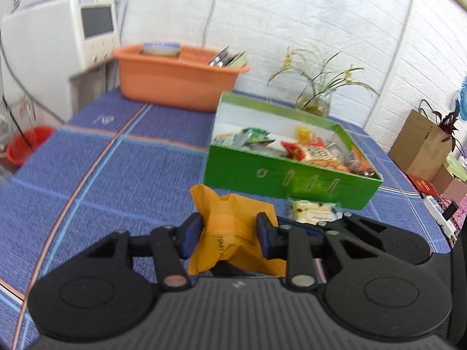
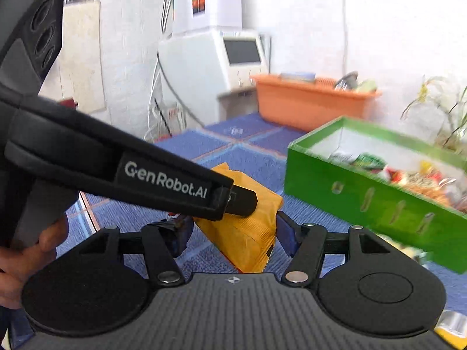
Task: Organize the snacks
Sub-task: 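Carry the orange pouch with the left tool into the green box and open, then grasp the orange leaf-print snack bag beside the cookie packet with the left tool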
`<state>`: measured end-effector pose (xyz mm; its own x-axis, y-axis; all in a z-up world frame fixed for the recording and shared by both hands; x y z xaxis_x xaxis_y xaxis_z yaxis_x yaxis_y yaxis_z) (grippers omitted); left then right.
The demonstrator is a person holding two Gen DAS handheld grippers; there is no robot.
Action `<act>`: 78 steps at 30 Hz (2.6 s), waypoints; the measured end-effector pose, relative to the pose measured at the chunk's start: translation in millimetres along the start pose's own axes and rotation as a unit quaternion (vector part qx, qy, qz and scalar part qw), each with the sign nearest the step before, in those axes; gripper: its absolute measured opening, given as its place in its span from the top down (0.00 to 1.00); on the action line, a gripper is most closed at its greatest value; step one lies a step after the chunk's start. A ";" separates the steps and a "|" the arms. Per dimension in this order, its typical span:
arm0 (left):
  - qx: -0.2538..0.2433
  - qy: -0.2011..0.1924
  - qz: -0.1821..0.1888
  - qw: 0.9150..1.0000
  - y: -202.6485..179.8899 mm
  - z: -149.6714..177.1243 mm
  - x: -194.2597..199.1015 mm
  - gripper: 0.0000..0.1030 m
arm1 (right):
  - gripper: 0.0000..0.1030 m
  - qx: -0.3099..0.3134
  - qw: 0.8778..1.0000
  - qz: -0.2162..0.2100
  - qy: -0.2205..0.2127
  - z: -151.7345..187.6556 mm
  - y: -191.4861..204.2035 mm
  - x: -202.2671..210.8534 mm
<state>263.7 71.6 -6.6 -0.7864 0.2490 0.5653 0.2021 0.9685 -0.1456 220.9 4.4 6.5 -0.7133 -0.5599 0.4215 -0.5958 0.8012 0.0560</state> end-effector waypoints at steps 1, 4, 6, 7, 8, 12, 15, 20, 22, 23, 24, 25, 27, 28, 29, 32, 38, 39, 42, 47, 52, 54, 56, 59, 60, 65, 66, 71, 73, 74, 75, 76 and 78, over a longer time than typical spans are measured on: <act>-0.006 -0.007 0.000 1.000 -5.5 -3.3 4.0 0.71 | 0.02 0.002 1.000 0.003 -0.009 -2.6 -1.7 7.1; -0.020 -0.022 0.000 1.000 -23.0 -14.6 13.0 0.71 | 0.02 0.008 1.000 0.012 -0.028 -15.0 -9.8 17.2; -0.036 -0.030 0.001 0.999 -35.5 -22.5 18.9 0.71 | 0.02 0.010 0.999 0.016 -0.039 -22.6 -17.1 25.6; -0.043 -0.035 0.000 0.998 -42.2 -28.1 21.3 0.71 | 0.02 0.008 0.999 0.016 -0.045 -28.6 -22.2 28.0; -0.051 -0.039 0.000 0.998 -48.4 -33.7 23.2 0.71 | 0.02 0.006 0.999 0.016 -0.051 -33.7 -26.9 30.9; -0.083 -0.055 0.000 0.995 -75.2 -54.7 25.3 0.71 | 0.02 0.006 0.997 0.020 -0.075 -51.7 -48.2 47.8; -0.100 -0.056 0.010 0.993 -92.9 -69.5 17.7 0.70 | 0.02 0.007 0.996 0.035 -0.080 -62.5 -65.5 53.9; -0.136 -0.056 0.025 0.989 -121.2 -108.3 -4.1 0.67 | 0.02 0.034 0.992 0.076 -0.091 -85.0 -98.7 55.0; -0.152 -0.060 0.023 0.986 -130.0 -122.1 -14.4 0.67 | 0.02 0.037 0.991 0.090 -0.093 -95.5 -115.5 49.5; -0.158 -0.063 0.021 0.985 -132.9 -127.0 -21.4 0.67 | 0.02 0.036 0.991 0.096 -0.092 -99.5 -123.4 45.1; -0.162 -0.066 0.021 0.984 -134.8 -130.0 -29.0 0.65 | 0.02 0.030 0.990 0.103 -0.090 -102.1 -131.8 40.1; -0.164 -0.064 0.018 0.984 -135.1 -131.5 -37.9 0.62 | 0.02 0.024 0.990 0.107 -0.084 -102.4 -138.9 34.4; -0.157 -0.059 0.019 0.986 -131.4 -131.7 -58.3 0.62 | 0.02 0.013 0.991 0.114 -0.075 -99.2 -151.9 20.5; -0.149 -0.050 0.022 0.987 -128.6 -129.5 -70.9 0.60 | 0.02 0.008 0.991 0.118 -0.068 -94.3 -158.0 13.4; -0.140 -0.043 0.025 0.989 -125.1 -127.4 -82.6 0.60 | 0.02 0.002 0.991 0.121 -0.060 -89.4 -163.1 5.7; -0.129 -0.033 0.017 0.991 -113.5 -119.3 -114.8 0.52 | 0.00 -0.029 0.991 0.121 -0.042 -75.4 -180.4 -17.2; -0.107 -0.014 -0.012 0.994 -79.6 -106.9 -139.7 0.39 | 0.00 -0.060 0.990 0.125 0.036 -44.8 -198.8 -35.2; -0.104 -0.018 -0.018 0.994 -74.0 -105.7 -135.3 0.38 | 0.00 -0.052 0.990 0.125 0.030 -43.0 -199.3 -29.0; -0.093 -0.035 -0.027 0.995 -65.3 -100.6 -117.5 0.34 | 0.00 -0.054 0.992 0.116 0.010 -44.7 -203.2 -5.6; -0.067 -0.052 0.001 0.996 -64.1 -79.9 -89.5 0.31 | 0.00 -0.061 0.992 0.114 -0.008 -49.4 -202.5 35.6; -0.050 -0.039 0.009 0.998 -61.7 -57.3 -85.6 0.29 | 0.00 -0.046 0.990 0.128 -0.042 -51.0 -196.5 61.8; -0.042 -0.022 0.012 0.999 -60.5 -47.4 -89.5 0.29 | 0.00 -0.056 0.988 0.129 -0.055 -54.5 -197.2 63.8; -0.041 -0.009 0.013 0.999 -60.8 -38.9 -92.2 0.29 | 0.00 -0.076 0.987 0.130 -0.054 -57.4 -200.6 57.8; -0.052 -0.003 0.014 0.999 -62.2 -30.8 -92.6 0.29 | 0.00 -0.104 0.984 0.135 -0.045 -57.8 -208.2 44.7; -0.056 -0.002 0.018 0.998 -63.3 -29.3 -91.9 0.29 | 0.00 -0.112 0.984 0.136 -0.042 -56.5 -210.3 42.4; -0.070 0.010 0.043 0.997 -76.0 -20.9 -93.1 0.28 | 0.00 -0.105 0.988 0.112 -0.013 -32.6 -202.5 53.9; -0.071 0.017 0.051 0.996 -80.0 -18.0 -95.1 0.28 | 0.00 -0.100 0.989 0.105 -0.002 -24.7 -201.1 58.1; -0.040 0.054 0.107 0.992 -104.6 -8.5 -109.2 0.28 | 0.00 -0.082 0.988 0.110 0.076 18.5 -217.2 62.9; -0.038 0.070 0.123 0.989 -117.1 -7.3 -117.6 0.28 | 0.00 -0.090 0.984 0.117 0.096 33.8 -232.7 59.1; -0.042 0.079 0.124 0.988 -122.1 -7.1 -122.9 0.28 | 0.00 -0.098 0.983 0.111 0.105 40.1 -238.0 56.3; -0.044 0.088 0.120 0.988 -126.9 -6.7 -129.1 0.28 | 0.00 -0.103 0.983 0.101 0.113 45.7 -240.7 53.1; -0.046 0.092 0.116 0.988 -130.8 -7.5 -134.1 0.28 | 0.00 -0.102 0.983 0.091 0.119 50.9 -241.0 50.0; -0.045 0.098 0.115 0.988 -137.3 -9.9 -138.7 0.28 | 0.00 -0.092 0.987 0.080 0.106 55.3 -236.4 49.5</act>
<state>350.8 -95.9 -57.0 -0.5877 0.4493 0.6729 0.4200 0.8802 -0.2209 306.0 -224.4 -35.9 -0.6879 -0.3829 0.6166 -0.3916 0.9111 0.1289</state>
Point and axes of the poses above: each gripper's, at about its wrist camera, not at the fingertips, and x roughly against the way its jaws point, y to its left, z to its underside, the point moved 9 cm from there along -x, roughly the way its jaws point, and after that the axes turned 5 degrees about -x, right-handed, at the moved point
